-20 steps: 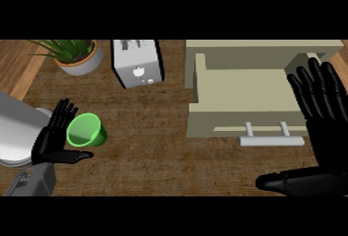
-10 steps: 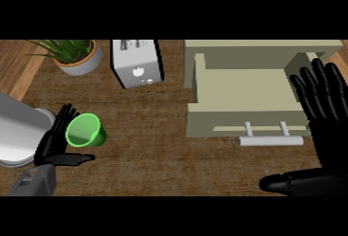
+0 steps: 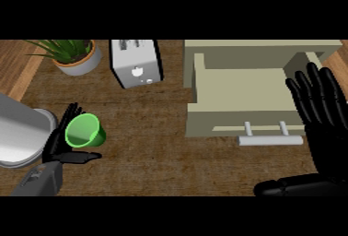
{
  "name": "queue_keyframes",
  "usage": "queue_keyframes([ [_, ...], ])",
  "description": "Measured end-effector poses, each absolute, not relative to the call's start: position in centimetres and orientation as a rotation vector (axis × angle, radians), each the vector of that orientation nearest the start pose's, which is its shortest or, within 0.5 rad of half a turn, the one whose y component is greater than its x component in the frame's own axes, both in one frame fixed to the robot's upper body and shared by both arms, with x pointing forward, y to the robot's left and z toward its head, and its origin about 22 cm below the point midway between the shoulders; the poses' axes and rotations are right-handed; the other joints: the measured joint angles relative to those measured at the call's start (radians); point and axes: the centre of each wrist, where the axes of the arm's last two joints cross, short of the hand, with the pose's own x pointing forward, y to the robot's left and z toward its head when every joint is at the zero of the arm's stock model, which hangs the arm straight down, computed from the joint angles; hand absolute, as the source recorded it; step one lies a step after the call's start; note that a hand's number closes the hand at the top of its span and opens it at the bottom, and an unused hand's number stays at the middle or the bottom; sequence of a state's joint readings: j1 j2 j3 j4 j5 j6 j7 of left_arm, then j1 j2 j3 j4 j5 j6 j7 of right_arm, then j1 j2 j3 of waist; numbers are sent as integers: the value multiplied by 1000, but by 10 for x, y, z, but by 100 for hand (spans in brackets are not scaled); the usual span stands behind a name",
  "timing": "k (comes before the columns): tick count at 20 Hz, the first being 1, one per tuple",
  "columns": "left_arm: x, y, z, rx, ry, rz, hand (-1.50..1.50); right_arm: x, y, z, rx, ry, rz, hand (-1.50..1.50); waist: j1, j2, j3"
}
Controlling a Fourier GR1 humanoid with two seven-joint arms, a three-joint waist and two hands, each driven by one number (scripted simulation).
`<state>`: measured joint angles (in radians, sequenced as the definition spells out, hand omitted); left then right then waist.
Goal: Pick up the cup, place it into the drawer and close the drawer
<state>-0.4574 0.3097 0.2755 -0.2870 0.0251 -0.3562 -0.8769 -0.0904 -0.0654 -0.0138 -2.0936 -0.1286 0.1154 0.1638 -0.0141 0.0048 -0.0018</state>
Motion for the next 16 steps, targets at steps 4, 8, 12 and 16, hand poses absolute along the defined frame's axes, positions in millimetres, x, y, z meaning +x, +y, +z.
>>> queue_keyframes([
  [4,274,353,-121,-104,-1653,58,-150,222,-234,142,173,-2004,148,-150,-2,1,0],
  [8,277,349,-122,-141,-1638,77,-150,223,-235,144,177,-2005,157,-150,-2,1,0],
  [12,277,350,-121,-201,-1618,87,-150,223,-233,143,179,-2002,146,-150,-3,1,-1],
  [16,278,345,-122,-256,-1615,95,150,225,-231,145,183,-2002,149,-150,-2,2,-1],
])
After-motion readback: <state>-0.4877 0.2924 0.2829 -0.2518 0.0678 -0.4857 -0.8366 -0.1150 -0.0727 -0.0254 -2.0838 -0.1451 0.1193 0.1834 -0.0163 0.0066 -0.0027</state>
